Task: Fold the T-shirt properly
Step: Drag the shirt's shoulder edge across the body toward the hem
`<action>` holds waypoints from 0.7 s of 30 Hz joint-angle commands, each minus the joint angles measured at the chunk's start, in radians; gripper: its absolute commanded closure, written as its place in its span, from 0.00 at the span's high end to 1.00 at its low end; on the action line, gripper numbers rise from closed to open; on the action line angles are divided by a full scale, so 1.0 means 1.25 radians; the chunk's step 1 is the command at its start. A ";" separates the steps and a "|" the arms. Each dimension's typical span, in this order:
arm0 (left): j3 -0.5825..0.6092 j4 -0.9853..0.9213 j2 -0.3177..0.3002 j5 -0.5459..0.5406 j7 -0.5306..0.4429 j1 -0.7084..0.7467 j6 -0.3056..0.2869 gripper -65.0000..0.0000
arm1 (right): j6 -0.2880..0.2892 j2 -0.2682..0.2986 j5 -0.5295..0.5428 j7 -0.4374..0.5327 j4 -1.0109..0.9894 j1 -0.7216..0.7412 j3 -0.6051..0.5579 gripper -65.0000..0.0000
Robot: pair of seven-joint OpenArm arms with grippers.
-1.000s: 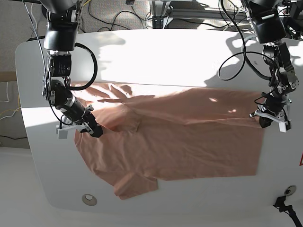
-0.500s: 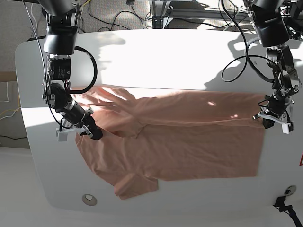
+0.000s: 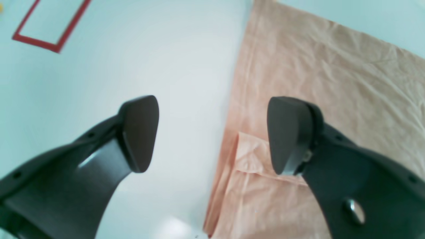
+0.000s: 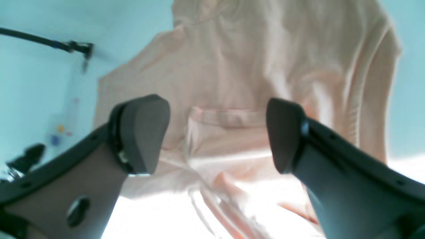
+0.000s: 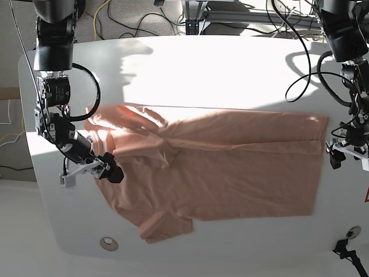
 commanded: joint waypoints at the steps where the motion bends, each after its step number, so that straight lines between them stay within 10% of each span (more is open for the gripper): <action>1: -0.006 0.053 -0.015 -0.008 -0.021 0.002 -0.005 0.71 | 0.006 0.040 -0.074 0.003 0.106 -0.001 -0.037 0.72; 10: -0.008 0.272 -0.066 -0.009 -0.023 0.213 -0.006 0.71 | 0.019 0.059 -0.453 0.005 0.295 -0.231 0.012 0.72; 21: -0.036 0.363 -0.062 -0.009 -0.023 0.313 -0.006 0.71 | 0.232 -0.063 -0.601 0.020 0.199 -0.284 0.238 0.72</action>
